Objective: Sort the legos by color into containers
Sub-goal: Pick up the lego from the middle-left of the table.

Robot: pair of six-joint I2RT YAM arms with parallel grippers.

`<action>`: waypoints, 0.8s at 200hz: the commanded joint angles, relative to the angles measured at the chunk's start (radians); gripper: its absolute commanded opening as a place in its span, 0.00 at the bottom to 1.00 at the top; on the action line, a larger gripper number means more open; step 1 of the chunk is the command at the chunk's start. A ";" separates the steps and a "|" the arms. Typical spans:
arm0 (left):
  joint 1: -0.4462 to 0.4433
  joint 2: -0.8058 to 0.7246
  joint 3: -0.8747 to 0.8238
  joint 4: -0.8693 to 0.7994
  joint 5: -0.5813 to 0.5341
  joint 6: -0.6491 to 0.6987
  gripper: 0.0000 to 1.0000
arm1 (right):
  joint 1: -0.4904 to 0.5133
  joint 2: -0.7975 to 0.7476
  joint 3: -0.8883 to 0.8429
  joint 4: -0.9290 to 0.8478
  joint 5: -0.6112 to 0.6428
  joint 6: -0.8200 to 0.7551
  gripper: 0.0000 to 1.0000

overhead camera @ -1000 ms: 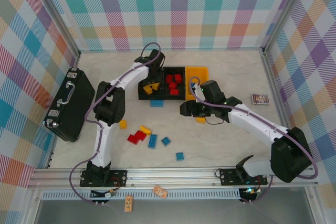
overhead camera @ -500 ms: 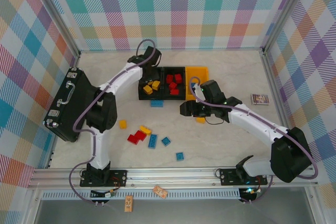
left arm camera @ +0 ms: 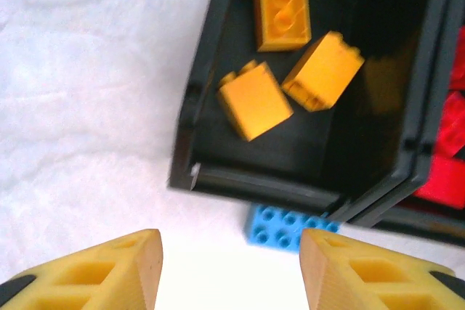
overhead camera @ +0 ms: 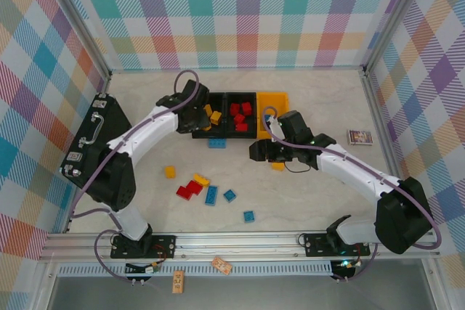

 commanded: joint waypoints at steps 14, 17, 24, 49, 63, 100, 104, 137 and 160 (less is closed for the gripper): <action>-0.004 -0.136 -0.133 -0.024 -0.010 0.005 0.53 | 0.016 -0.012 0.048 -0.004 -0.039 -0.038 0.59; -0.005 -0.145 -0.144 -0.024 -0.012 0.003 0.53 | 0.019 -0.011 0.049 -0.006 -0.042 -0.039 0.59; -0.003 -0.165 -0.170 -0.027 -0.012 -0.001 0.55 | 0.025 -0.005 0.054 -0.005 -0.048 -0.045 0.60; 0.006 -0.228 -0.251 -0.042 -0.005 -0.013 0.56 | 0.058 0.021 0.077 0.002 -0.064 -0.062 0.62; 0.011 -0.261 -0.296 -0.048 -0.001 -0.024 0.57 | 0.083 0.040 0.092 0.006 -0.064 -0.077 0.64; 0.036 -0.307 -0.396 -0.095 -0.017 -0.062 0.64 | 0.149 0.107 0.154 0.004 -0.072 -0.117 0.65; 0.038 -0.307 -0.408 -0.093 -0.017 -0.064 0.65 | 0.154 0.116 0.161 0.002 -0.071 -0.118 0.65; 0.051 -0.308 -0.488 -0.083 -0.024 -0.089 0.70 | 0.188 0.167 0.201 0.009 -0.073 -0.124 0.65; 0.060 -0.296 -0.530 -0.055 -0.020 -0.102 0.71 | 0.198 0.185 0.211 0.014 -0.079 -0.120 0.65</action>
